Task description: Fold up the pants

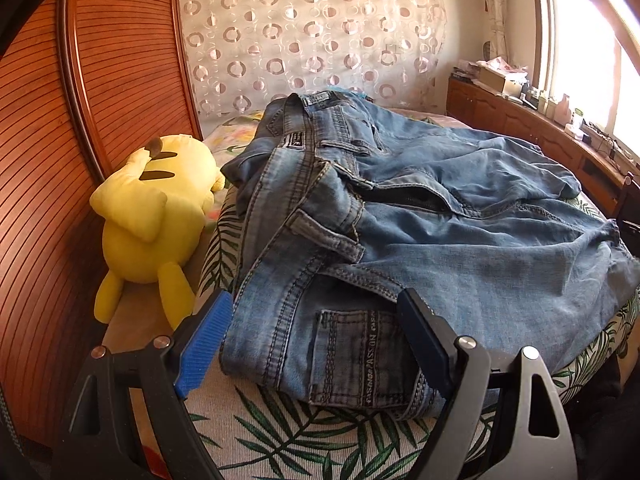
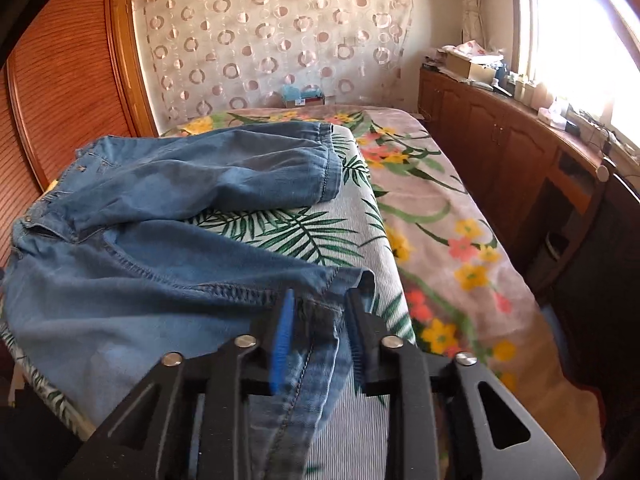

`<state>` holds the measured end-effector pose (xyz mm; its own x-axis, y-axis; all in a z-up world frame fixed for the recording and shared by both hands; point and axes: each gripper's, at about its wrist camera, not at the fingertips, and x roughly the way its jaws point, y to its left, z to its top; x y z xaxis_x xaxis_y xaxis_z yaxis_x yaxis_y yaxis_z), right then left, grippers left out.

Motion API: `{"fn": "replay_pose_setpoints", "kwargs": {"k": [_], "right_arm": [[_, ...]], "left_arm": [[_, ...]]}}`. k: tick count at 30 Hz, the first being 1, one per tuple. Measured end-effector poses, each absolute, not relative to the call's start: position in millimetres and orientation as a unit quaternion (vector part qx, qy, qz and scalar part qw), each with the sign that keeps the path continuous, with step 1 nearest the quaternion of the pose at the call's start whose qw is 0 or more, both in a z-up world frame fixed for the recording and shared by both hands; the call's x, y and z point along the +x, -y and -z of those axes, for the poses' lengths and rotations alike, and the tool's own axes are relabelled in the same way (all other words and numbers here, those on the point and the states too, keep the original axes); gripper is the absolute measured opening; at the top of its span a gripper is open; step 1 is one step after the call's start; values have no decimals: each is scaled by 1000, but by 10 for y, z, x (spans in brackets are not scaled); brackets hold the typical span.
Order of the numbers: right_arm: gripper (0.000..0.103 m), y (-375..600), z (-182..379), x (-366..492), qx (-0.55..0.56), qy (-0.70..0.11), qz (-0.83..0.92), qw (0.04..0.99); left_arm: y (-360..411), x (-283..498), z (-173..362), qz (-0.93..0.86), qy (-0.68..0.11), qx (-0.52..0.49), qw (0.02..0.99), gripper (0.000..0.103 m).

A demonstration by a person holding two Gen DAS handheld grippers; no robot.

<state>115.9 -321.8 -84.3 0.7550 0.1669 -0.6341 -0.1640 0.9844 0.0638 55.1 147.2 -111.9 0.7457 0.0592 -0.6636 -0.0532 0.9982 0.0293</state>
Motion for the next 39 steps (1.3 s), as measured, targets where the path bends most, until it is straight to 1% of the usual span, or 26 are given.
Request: {"fn": "replay_pose_setpoints", "kwargs": {"k": [2,3,7,15,26,28,30,31,32,33,34,35,36,37,39], "right_arm": [[41,3254,774,1047,4,-336,-89,938],[42,3287,749,947,5,-334,-90,938],[42,3344,778,694,-10,-343,-104,934],[42,3396,916,545,-8,-383,-139,913],[42,3339,965,658,-23,-411,-152,899],[42,3344,955,645,-26,-411,-151,899],[42,3330,952,647,-29,-411,-151,899],[42,3267,948,667,-31,-411,-149,899],[42,3234,950,677,-33,-411,-148,899],[37,3228,948,674,-36,-411,-149,899],[35,3207,947,685,-38,-410,-152,899],[31,3168,954,694,-41,-409,-151,899],[22,3159,945,686,-45,-405,-149,901],[19,3157,931,678,-46,-401,-149,903],[11,3142,905,679,-47,-394,-146,906]], "left_arm": [[-1493,517,1125,-31,-355,0,934,85],[-1494,508,1128,-32,-355,-1,934,85],[-1521,477,1151,-35,-358,-3,933,85],[-1637,490,1227,-47,-366,-13,929,85],[-1778,497,1391,-62,-381,-28,922,84],[-1793,500,1405,-60,-381,-32,922,77],[-1819,513,1427,-59,-383,-36,921,66],[-1837,525,1447,-60,-387,-39,919,63],[-1852,535,1469,-61,-390,-43,918,58],[-1862,542,1483,-61,-392,-45,917,54],[-1872,552,1505,-60,-395,-48,916,53],[-1876,558,1518,-57,-395,-51,915,50],[-1871,552,1517,-56,-393,-51,916,42],[-1865,554,1515,-56,-394,-48,916,41],[-1839,551,1497,-45,-397,-48,915,25]]}}
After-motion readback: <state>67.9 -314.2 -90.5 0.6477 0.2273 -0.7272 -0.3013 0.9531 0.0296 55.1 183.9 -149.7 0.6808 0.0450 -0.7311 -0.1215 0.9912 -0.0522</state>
